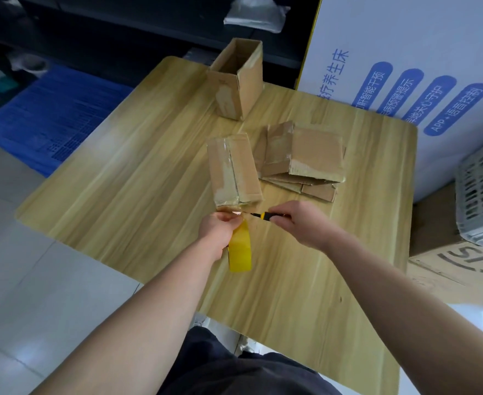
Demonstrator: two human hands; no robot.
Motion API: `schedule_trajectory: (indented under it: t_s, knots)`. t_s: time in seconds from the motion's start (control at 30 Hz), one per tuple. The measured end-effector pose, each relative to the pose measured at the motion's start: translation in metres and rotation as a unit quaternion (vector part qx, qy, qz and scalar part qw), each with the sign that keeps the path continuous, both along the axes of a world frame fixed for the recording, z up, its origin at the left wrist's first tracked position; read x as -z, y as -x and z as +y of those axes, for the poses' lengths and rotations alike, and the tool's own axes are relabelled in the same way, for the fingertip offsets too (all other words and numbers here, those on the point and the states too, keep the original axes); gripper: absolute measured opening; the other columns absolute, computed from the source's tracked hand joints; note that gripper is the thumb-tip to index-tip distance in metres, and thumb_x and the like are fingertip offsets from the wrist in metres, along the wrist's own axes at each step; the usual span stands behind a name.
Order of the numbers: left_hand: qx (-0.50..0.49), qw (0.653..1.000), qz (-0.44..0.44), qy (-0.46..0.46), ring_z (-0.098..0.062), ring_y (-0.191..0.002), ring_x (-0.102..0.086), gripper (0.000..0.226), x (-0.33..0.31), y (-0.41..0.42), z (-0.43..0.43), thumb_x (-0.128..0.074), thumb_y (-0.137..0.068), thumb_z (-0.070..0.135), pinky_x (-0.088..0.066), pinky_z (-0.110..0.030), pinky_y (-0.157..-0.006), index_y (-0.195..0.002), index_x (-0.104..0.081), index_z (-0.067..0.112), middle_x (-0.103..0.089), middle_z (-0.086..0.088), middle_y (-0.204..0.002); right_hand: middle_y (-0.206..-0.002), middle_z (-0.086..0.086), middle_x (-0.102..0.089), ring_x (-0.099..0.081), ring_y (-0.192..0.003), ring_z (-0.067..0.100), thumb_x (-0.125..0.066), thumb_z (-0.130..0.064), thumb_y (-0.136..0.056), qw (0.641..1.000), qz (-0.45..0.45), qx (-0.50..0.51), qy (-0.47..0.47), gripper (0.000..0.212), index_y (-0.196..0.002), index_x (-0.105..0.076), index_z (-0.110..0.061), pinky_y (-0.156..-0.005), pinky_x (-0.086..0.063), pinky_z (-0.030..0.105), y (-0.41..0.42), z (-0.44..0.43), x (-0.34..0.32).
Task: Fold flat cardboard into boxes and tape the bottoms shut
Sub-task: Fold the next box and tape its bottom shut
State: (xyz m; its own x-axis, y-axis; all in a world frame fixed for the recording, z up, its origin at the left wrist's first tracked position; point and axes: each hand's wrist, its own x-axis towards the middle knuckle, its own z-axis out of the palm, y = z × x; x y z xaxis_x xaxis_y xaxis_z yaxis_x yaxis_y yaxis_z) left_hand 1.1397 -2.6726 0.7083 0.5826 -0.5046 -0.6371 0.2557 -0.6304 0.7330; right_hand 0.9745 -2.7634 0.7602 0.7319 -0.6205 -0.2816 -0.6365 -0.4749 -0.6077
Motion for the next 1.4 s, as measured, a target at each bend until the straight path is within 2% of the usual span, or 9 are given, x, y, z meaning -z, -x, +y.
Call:
schedule_trajectory:
  t_s: [0.17,0.47,0.53,0.63,0.73,0.97,1.1,1.3,1.4]
  knots:
    - [0.073,0.996,-0.042,-0.002,-0.018,-0.083,-0.059,0.008,0.001,-0.004,0.007,-0.072,-0.085,0.022,-0.044,-0.024,-0.067,-0.08,-0.066,0.02,-0.067,-0.001,-0.091,-0.073,0.003,-0.057,-0.055,-0.069,0.024,-0.047,-0.03,-0.099,0.989,0.15,-0.011,0.012,0.032,-0.084,-0.065,-0.009,-0.058,-0.043,0.034,-0.006,-0.013,0.033]
    - [0.058,0.992,-0.111,-0.024,-0.015,-0.083,-0.06,0.023,0.018,-0.016,0.024,-0.072,-0.084,0.034,-0.04,-0.023,-0.072,-0.096,-0.071,0.014,-0.069,-0.001,-0.093,-0.114,0.012,-0.058,-0.059,-0.096,0.03,-0.057,-0.02,-0.092,0.978,0.168,0.117,-0.037,0.027,-0.119,-0.059,-0.014,-0.081,-0.052,0.039,0.022,0.008,0.104]
    - [0.064,0.991,-0.114,-0.029,-0.015,-0.083,-0.06,0.026,0.017,-0.016,0.025,-0.071,-0.084,0.035,-0.04,-0.023,-0.071,-0.098,-0.071,0.013,-0.068,0.0,-0.093,-0.129,0.012,-0.053,-0.056,-0.111,0.031,-0.056,-0.019,-0.094,0.979,0.137,0.147,-0.041,0.036,-0.129,-0.055,-0.014,-0.089,-0.048,0.037,0.018,0.009,0.107]
    - [0.07,0.991,-0.112,-0.034,-0.017,-0.082,-0.06,0.023,0.014,-0.018,0.028,-0.07,-0.085,0.035,-0.041,-0.024,-0.07,-0.095,-0.07,0.014,-0.067,0.0,-0.089,-0.15,0.001,-0.037,-0.041,-0.134,0.021,-0.054,-0.026,-0.097,0.982,-0.046,0.185,0.009,0.05,-0.144,-0.04,-0.018,-0.105,-0.036,0.03,0.0,0.009,0.087]
    - [0.069,0.991,-0.111,-0.032,-0.019,-0.076,-0.06,0.016,0.008,-0.022,0.032,-0.07,-0.084,0.033,-0.045,-0.03,-0.07,-0.08,-0.067,0.017,-0.066,-0.002,-0.081,-0.156,-0.001,-0.03,-0.027,-0.143,0.013,-0.061,-0.035,-0.092,0.971,-0.195,0.115,0.076,0.058,-0.145,-0.041,-0.02,-0.114,-0.025,0.025,-0.03,0.002,0.05]
    - [0.055,0.992,-0.117,-0.007,-0.02,-0.077,-0.064,0.022,-0.01,-0.036,0.041,-0.07,-0.066,0.04,-0.052,-0.034,-0.075,-0.072,-0.07,0.019,-0.07,0.001,-0.077,-0.153,0.007,-0.037,-0.024,-0.145,0.021,-0.072,-0.04,-0.081,0.984,-0.154,-0.001,0.089,0.062,-0.134,-0.056,-0.013,-0.119,-0.014,0.03,-0.075,-0.013,0.046]
    - [0.013,0.994,-0.106,0.0,-0.017,-0.068,-0.057,0.016,-0.015,-0.045,0.046,-0.074,-0.079,0.025,-0.043,-0.027,-0.064,-0.068,-0.066,0.016,-0.064,-0.001,-0.07,-0.151,0.009,-0.039,-0.03,-0.143,0.026,-0.063,-0.057,-0.08,0.977,-0.128,-0.04,0.166,0.069,-0.135,-0.056,-0.017,-0.12,-0.013,0.039,-0.072,-0.017,0.055]
    - [-0.013,0.994,-0.111,0.007,-0.019,-0.072,-0.059,0.015,-0.028,-0.058,0.053,-0.075,-0.079,0.025,-0.045,-0.029,-0.067,-0.069,-0.065,0.019,-0.066,-0.001,-0.075,-0.14,0.013,-0.051,-0.044,-0.133,0.034,-0.086,-0.044,-0.059,0.963,-0.094,-0.028,0.253,0.077,-0.125,-0.062,-0.014,-0.113,-0.031,0.048,-0.075,-0.01,0.06]
    - [-0.042,0.993,-0.113,0.019,-0.024,-0.077,-0.062,0.013,-0.038,-0.069,0.056,-0.075,-0.077,0.025,-0.049,-0.033,-0.074,-0.07,-0.067,0.018,-0.068,-0.004,-0.078,-0.132,0.006,-0.053,-0.044,-0.125,0.03,-0.068,-0.069,-0.056,0.966,-0.109,0.011,0.234,0.08,-0.118,-0.062,-0.018,-0.111,-0.031,0.045,-0.082,-0.008,0.05]
